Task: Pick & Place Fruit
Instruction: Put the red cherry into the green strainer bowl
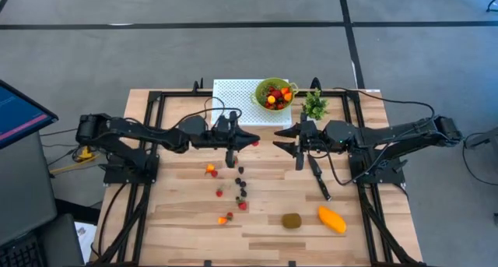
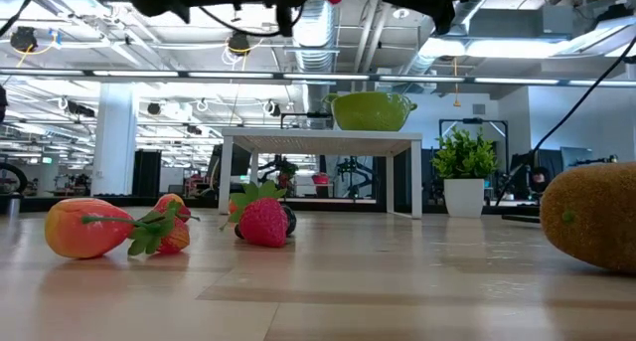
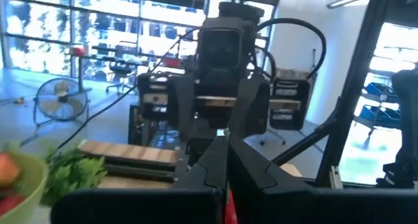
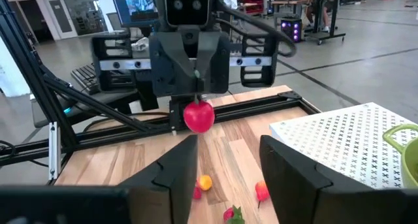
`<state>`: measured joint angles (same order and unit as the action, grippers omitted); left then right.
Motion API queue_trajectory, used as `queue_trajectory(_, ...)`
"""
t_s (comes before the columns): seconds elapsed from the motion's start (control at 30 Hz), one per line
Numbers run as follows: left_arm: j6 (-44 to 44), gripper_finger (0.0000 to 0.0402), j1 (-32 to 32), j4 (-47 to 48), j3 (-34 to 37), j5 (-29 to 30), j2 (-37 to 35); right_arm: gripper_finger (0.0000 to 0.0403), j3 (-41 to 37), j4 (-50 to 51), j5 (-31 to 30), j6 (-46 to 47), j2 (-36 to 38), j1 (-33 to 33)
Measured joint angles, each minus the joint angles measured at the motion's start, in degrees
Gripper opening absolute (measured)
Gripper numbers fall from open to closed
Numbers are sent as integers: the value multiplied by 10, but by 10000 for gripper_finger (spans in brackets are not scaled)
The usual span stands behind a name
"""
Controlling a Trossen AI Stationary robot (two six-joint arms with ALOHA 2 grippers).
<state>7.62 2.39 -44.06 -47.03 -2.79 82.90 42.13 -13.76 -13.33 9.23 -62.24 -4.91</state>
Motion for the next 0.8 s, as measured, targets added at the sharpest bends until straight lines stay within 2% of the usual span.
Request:
queue_trajectory(0.4,-49,0,3,0,-95,-3,66,190,0,0,0,-2,0,0)
queue_trajectory(0.8,-58,0,9,1,-143,-19,119,199,0,0,0,-2,0,1)
